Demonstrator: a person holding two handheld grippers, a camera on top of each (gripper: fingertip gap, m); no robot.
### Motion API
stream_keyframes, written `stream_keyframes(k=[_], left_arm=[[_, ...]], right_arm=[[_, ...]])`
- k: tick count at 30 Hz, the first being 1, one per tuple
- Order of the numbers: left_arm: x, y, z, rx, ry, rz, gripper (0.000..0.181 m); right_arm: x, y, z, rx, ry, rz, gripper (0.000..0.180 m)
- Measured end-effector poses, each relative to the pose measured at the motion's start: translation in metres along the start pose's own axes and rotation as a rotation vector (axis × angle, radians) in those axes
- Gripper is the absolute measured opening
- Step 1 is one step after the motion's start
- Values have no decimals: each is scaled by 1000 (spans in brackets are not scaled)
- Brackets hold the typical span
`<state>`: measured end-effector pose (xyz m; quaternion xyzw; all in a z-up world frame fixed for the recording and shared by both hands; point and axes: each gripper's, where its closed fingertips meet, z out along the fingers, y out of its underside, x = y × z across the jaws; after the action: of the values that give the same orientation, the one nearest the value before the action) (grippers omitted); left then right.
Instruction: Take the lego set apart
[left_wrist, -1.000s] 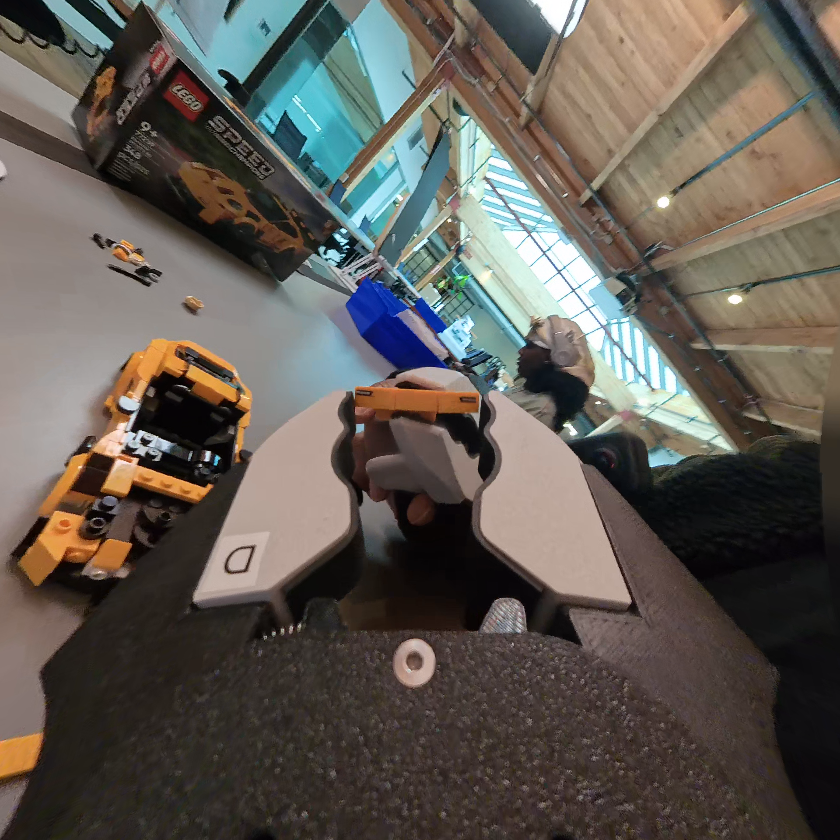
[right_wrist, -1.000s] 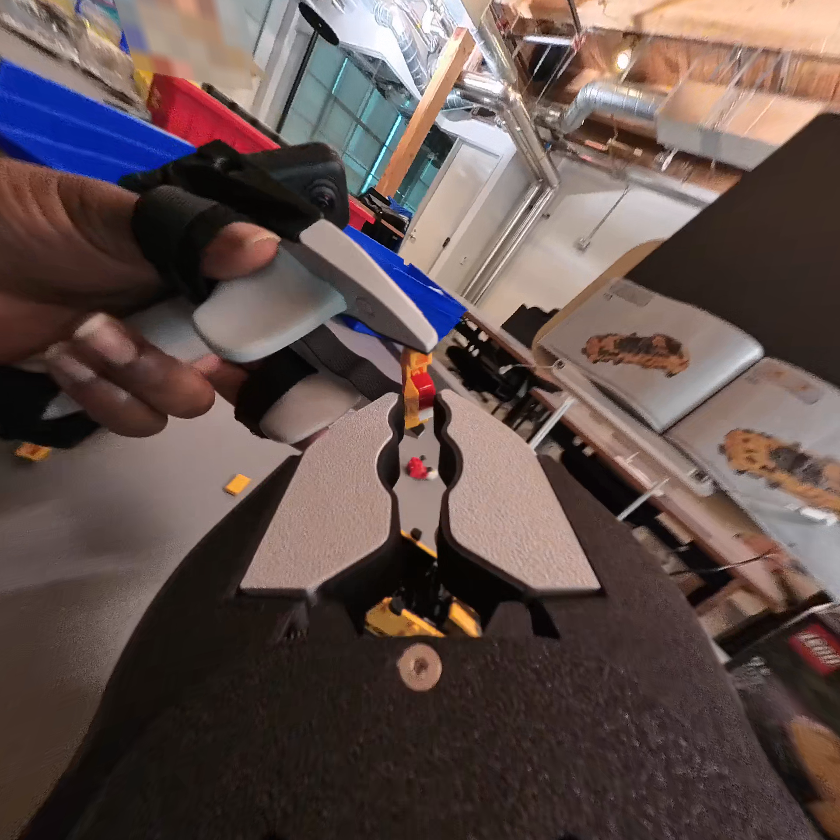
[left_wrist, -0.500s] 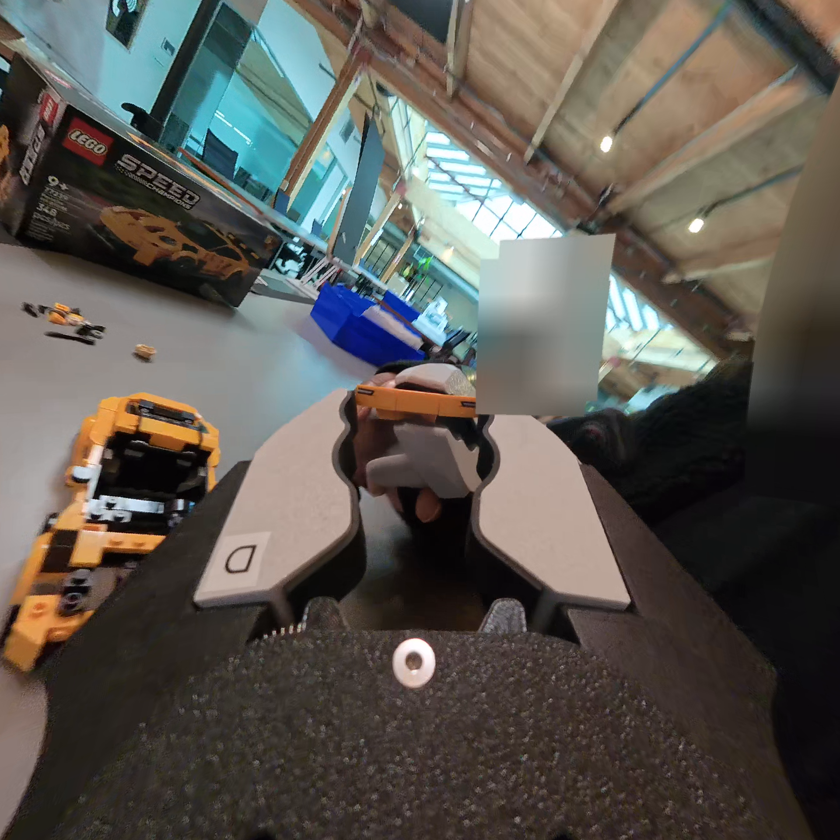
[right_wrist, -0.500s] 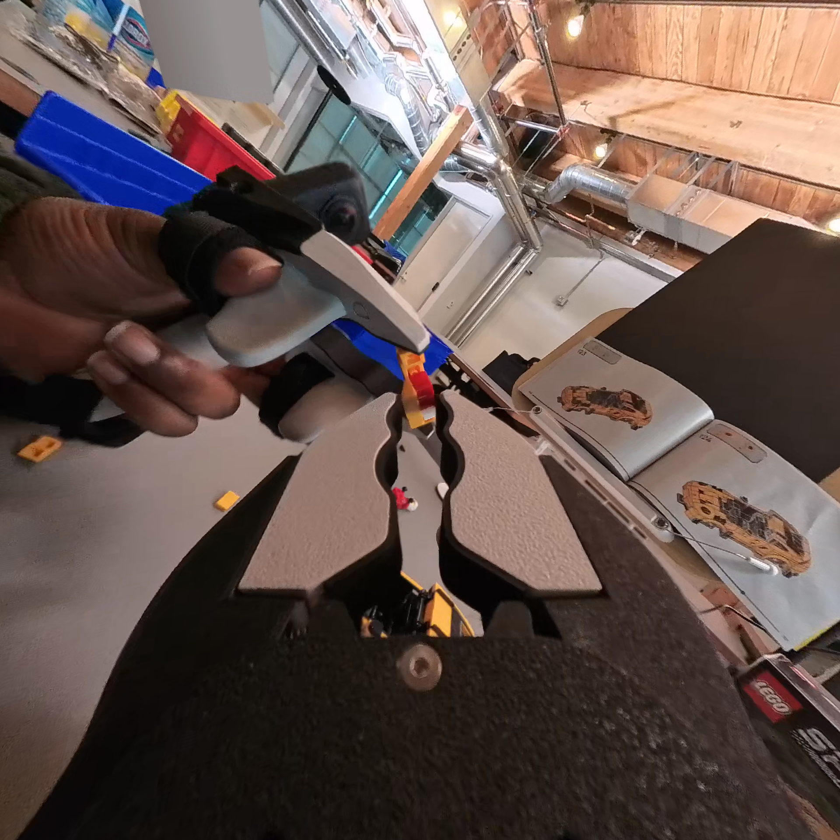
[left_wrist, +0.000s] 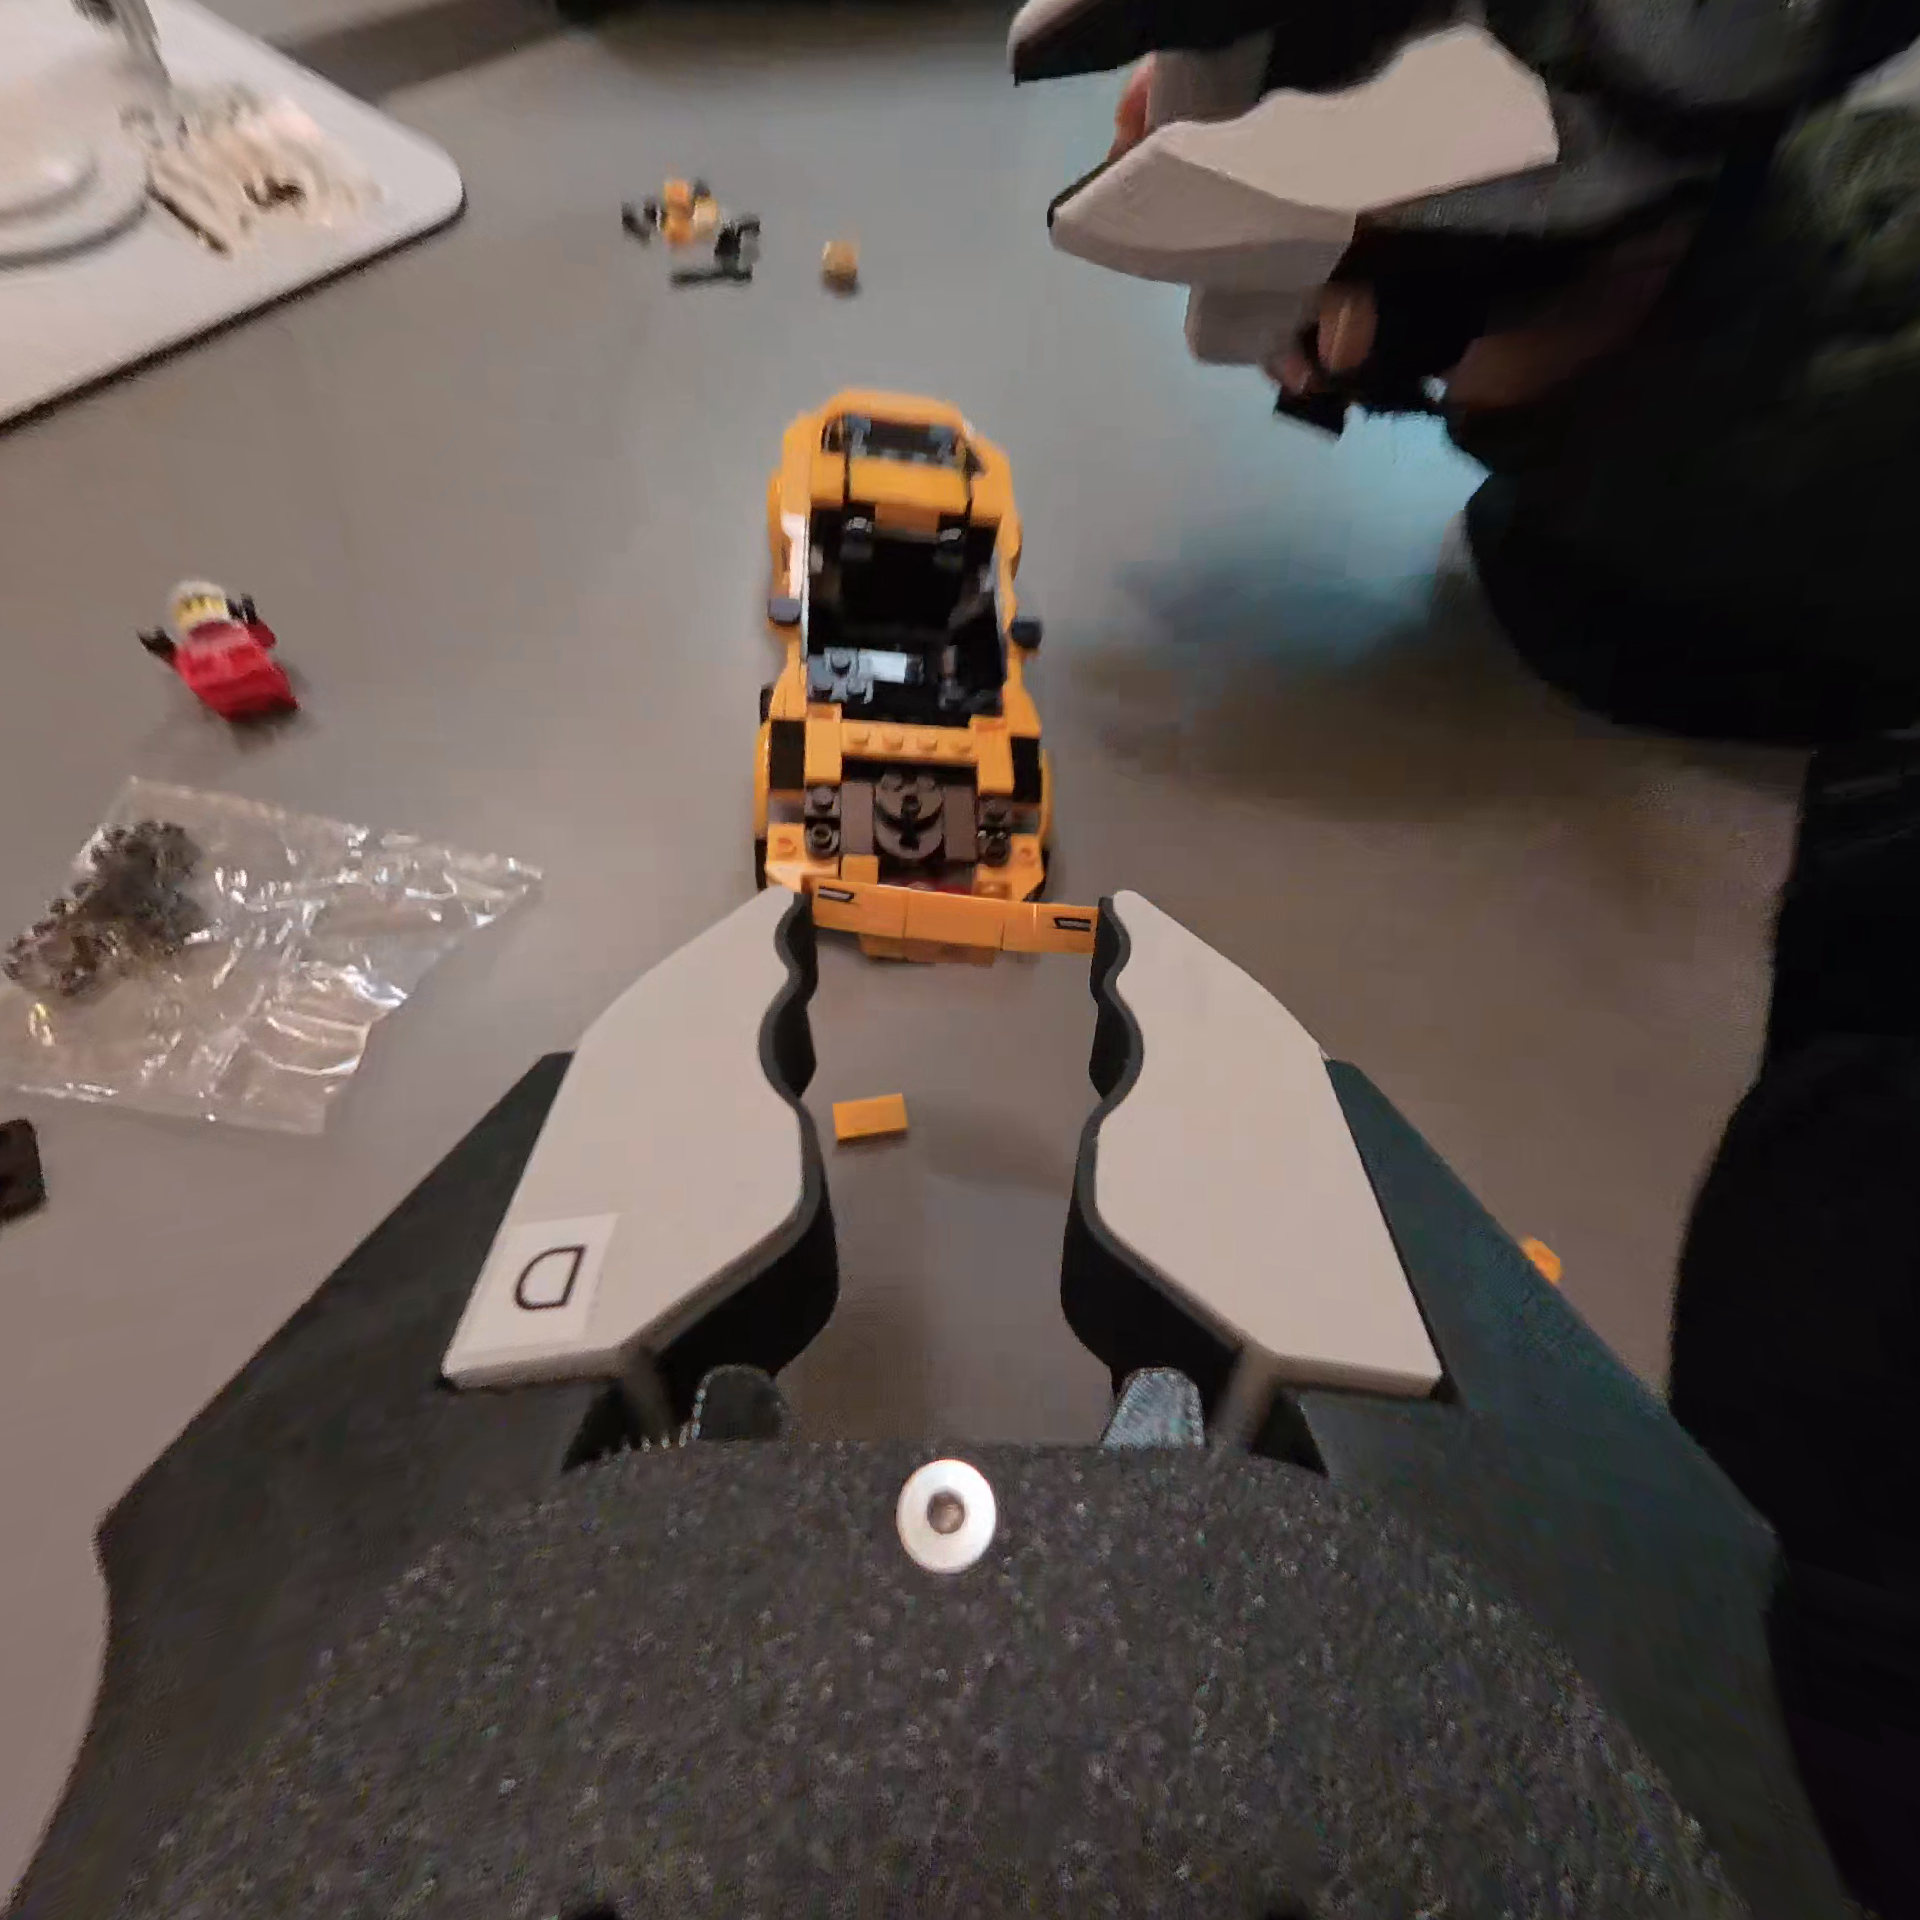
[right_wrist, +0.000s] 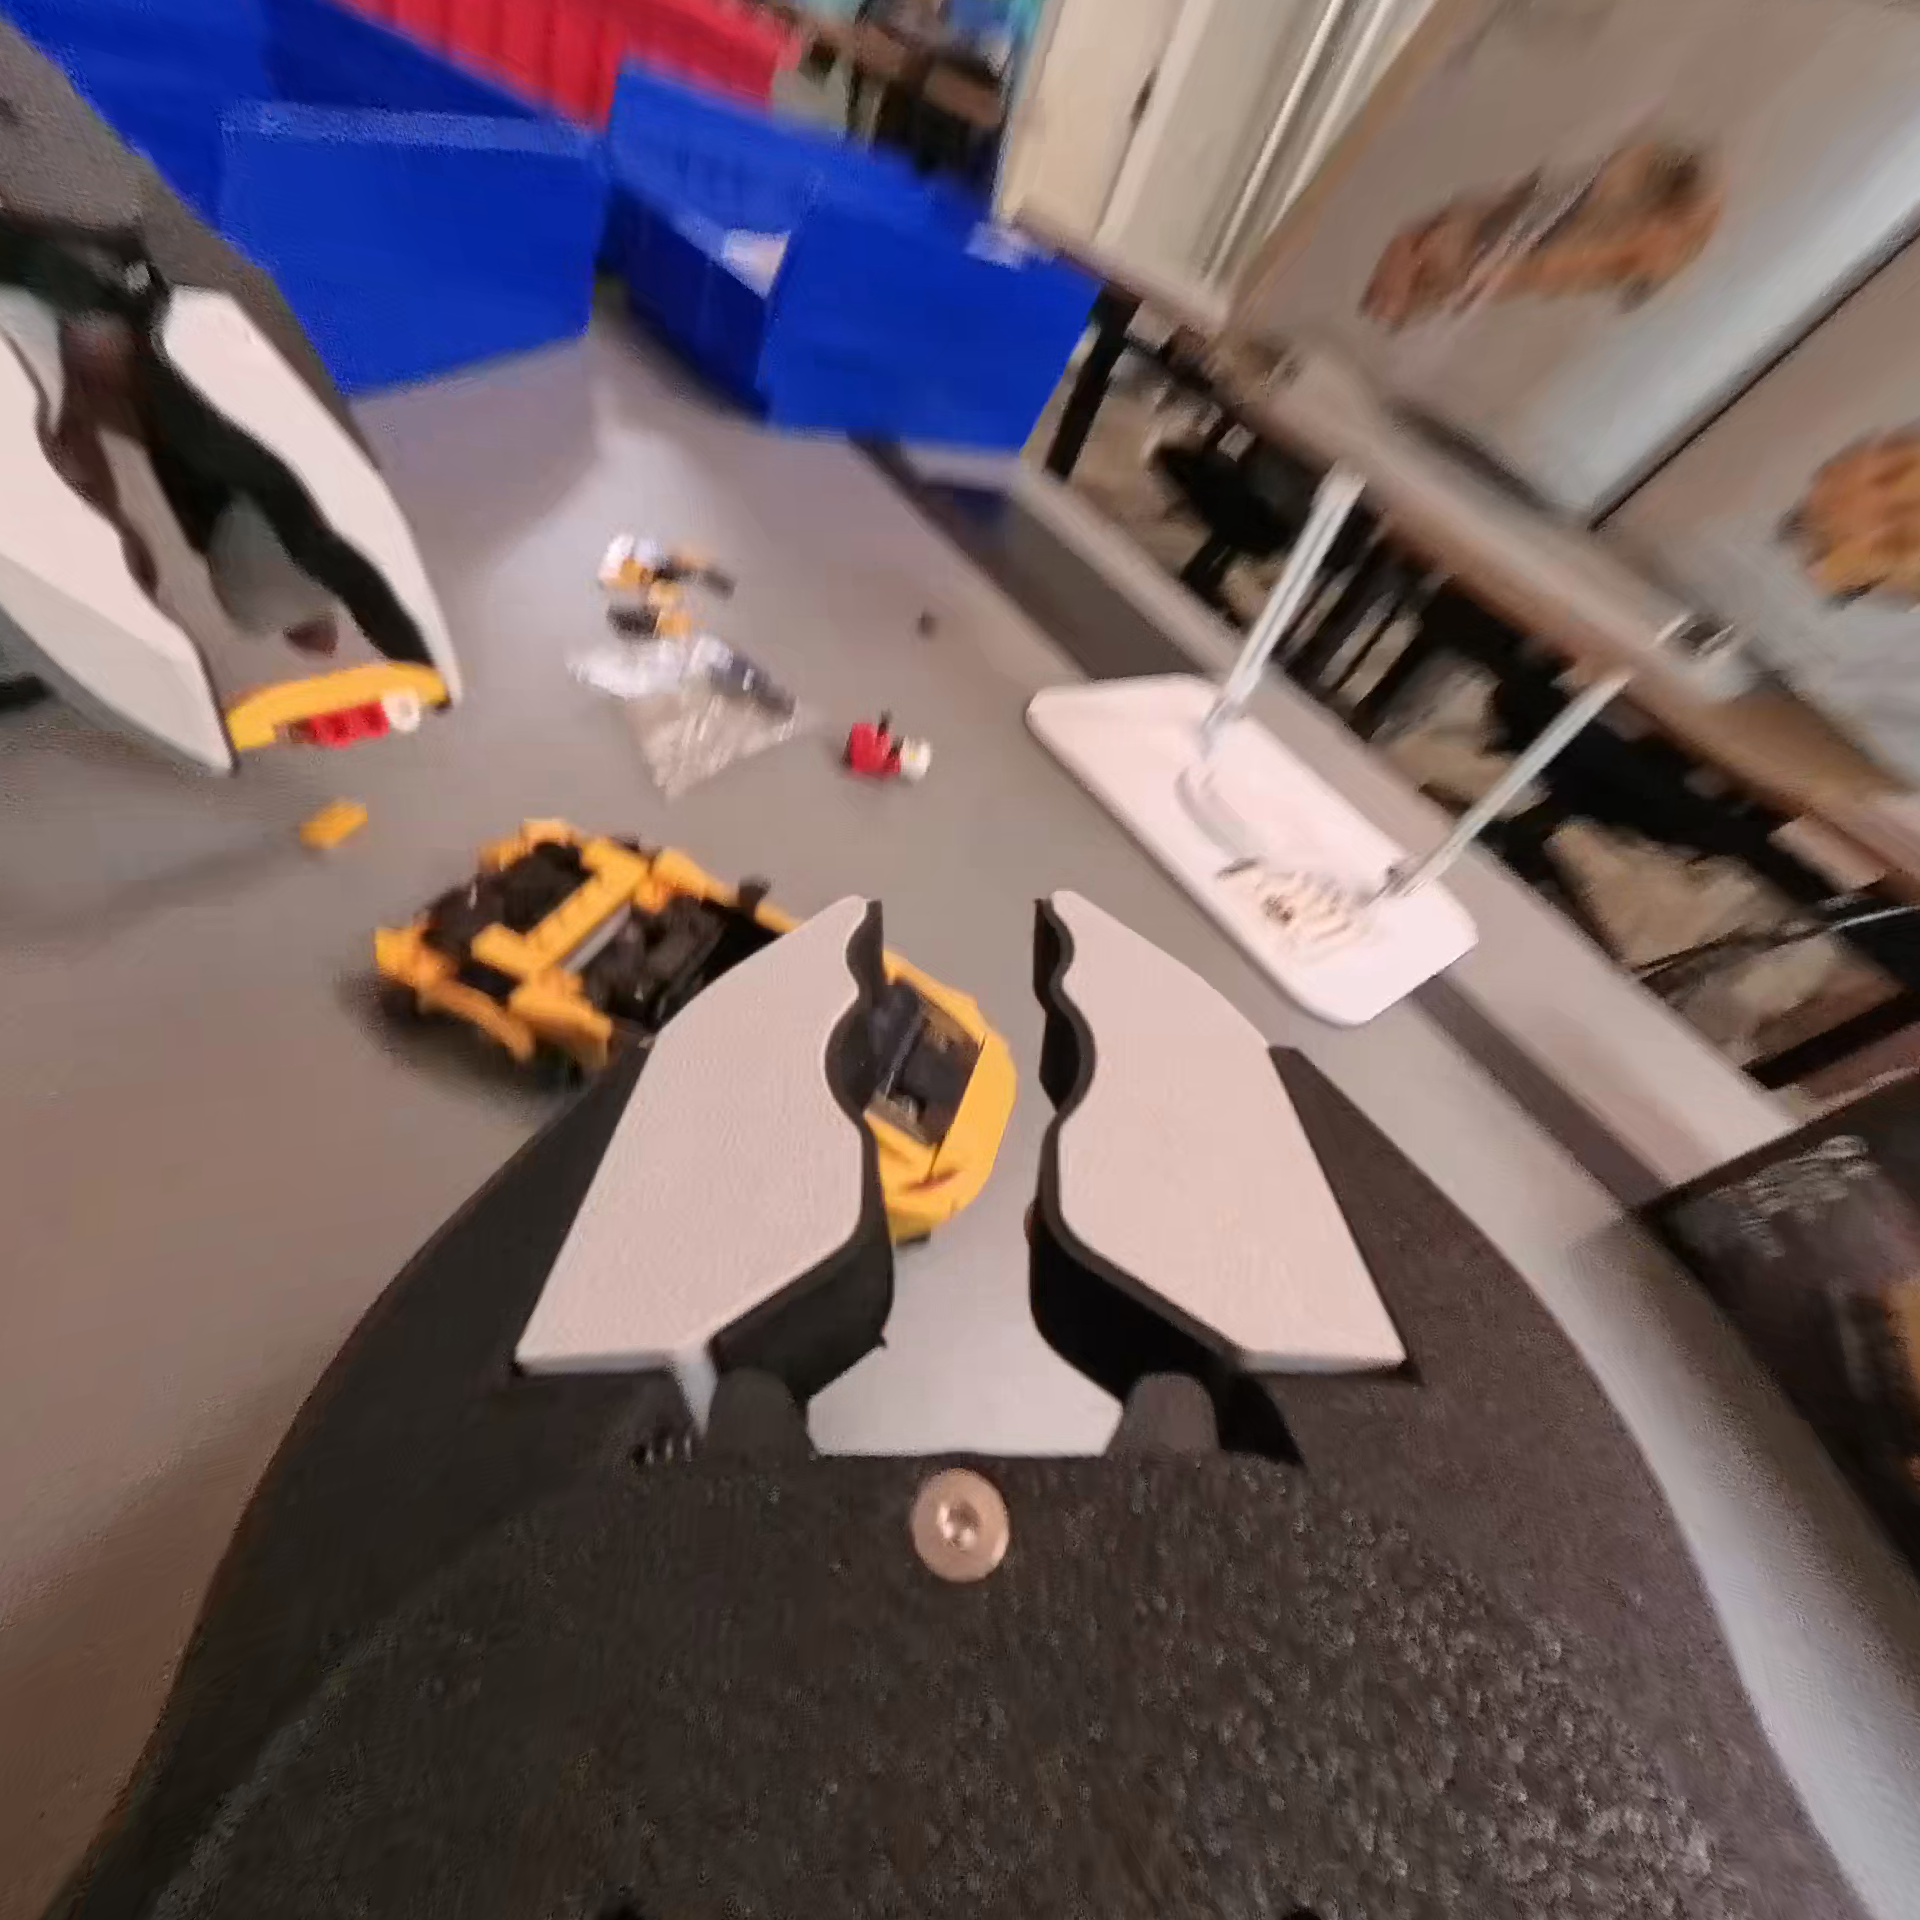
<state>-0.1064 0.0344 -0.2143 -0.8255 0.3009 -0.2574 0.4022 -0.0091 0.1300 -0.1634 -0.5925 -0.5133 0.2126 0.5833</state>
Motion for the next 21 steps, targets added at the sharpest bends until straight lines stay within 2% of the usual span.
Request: stream_keyframes(k=[4, 9, 13, 21], left_arm=[[-3, 15, 15, -102, -16, -14, 50], [-7, 21, 26, -170, -39, -7, 51], [-8, 22, 32, -211, -48, 11, 50], [-10, 25, 33, -255, -57, 68, 50]], right_arm=[[-5, 47, 6, -197, -284, 79, 40], [-5, 76, 9, -302, -533, 105, 50], [-12, 82, 15, -342, -623, 95, 48], [-14, 82, 10, -331, -668, 131, 46]])
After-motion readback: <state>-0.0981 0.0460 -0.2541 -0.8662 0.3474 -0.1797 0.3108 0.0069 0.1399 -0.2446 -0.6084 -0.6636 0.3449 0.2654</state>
